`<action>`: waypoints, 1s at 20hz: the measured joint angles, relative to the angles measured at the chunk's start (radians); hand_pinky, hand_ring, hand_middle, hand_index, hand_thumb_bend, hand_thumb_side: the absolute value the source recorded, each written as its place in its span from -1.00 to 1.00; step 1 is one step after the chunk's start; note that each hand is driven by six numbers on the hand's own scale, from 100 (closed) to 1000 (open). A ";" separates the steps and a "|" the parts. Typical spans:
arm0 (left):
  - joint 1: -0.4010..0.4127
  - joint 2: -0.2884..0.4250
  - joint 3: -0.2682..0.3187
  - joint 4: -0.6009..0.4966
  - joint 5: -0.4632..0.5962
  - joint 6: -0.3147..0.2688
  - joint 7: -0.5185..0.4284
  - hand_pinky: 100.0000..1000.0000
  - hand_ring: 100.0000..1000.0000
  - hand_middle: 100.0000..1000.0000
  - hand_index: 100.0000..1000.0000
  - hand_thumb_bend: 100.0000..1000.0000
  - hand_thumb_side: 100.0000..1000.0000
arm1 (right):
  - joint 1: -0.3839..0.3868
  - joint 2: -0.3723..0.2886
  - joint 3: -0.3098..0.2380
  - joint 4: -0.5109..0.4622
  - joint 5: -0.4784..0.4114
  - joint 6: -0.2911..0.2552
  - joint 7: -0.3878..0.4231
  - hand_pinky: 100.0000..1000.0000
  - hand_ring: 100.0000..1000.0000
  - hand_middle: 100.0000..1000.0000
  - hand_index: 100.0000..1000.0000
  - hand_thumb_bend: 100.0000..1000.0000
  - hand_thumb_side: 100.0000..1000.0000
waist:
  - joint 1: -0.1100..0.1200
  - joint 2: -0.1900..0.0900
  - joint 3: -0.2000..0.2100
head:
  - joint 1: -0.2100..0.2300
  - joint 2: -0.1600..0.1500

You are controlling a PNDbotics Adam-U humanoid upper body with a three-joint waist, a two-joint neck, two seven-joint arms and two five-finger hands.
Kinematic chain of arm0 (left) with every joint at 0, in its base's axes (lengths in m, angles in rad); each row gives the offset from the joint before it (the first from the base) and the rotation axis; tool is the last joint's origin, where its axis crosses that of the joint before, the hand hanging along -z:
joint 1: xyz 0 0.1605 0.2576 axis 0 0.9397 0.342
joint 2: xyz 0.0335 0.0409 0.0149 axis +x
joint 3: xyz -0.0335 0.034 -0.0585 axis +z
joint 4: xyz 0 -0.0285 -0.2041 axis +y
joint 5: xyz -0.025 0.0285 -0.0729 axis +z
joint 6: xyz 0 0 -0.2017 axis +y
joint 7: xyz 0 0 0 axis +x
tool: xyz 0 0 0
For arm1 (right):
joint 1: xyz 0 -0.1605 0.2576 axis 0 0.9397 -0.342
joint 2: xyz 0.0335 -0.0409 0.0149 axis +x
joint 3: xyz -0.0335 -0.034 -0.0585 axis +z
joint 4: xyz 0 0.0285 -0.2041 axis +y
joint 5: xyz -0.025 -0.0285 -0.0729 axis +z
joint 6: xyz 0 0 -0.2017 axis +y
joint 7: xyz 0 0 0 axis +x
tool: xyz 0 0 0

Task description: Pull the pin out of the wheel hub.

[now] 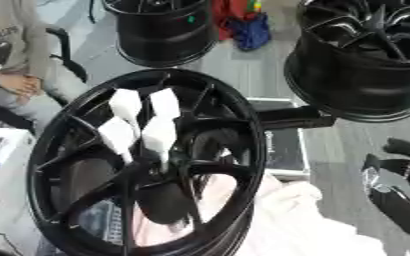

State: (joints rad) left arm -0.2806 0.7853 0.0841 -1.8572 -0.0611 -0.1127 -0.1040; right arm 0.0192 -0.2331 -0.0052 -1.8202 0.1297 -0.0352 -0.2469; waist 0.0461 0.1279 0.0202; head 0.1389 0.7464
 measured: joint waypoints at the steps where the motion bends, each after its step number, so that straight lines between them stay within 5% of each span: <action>1: -0.021 0.040 -0.023 -0.009 -0.008 -0.014 -0.048 0.48 0.25 0.42 0.59 -0.30 -0.44 | 0.000 -0.002 0.000 0.001 0.000 0.000 0.000 0.39 0.10 0.23 0.42 -0.73 -1.00 | 0.002 -0.001 -0.001 | 0.002 0.001; 8: -0.161 0.205 -0.200 -0.076 -0.042 -0.070 -0.382 0.51 0.34 0.45 0.64 -0.32 -0.67 | 0.007 -0.011 0.008 0.006 0.000 -0.002 0.006 0.39 0.10 0.23 0.42 -0.73 -1.00 | 0.012 -0.009 -0.012 | 0.013 0.010; 15: -0.264 0.214 -0.348 -0.116 -0.030 -0.091 -0.661 0.49 0.34 0.46 0.67 -0.34 -0.82 | 0.008 -0.016 0.012 0.011 0.000 -0.002 0.011 0.39 0.10 0.23 0.42 -0.73 -1.00 | 0.015 -0.013 -0.018 | 0.017 0.018; 20: -0.297 0.188 -0.414 -0.111 -0.040 -0.073 -0.774 0.40 0.27 0.42 0.69 -0.43 -0.88 | 0.008 -0.019 0.012 0.011 0.000 -0.004 0.013 0.39 0.10 0.23 0.42 -0.73 -1.00 | 0.017 -0.014 -0.019 | 0.016 0.018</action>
State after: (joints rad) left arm -0.5779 0.9737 -0.3296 -1.9683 -0.1006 -0.1859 -0.8781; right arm 0.0275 -0.2516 0.0071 -1.8091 0.1298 -0.0388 -0.2338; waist 0.0635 0.1135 0.0013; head 0.1553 0.7642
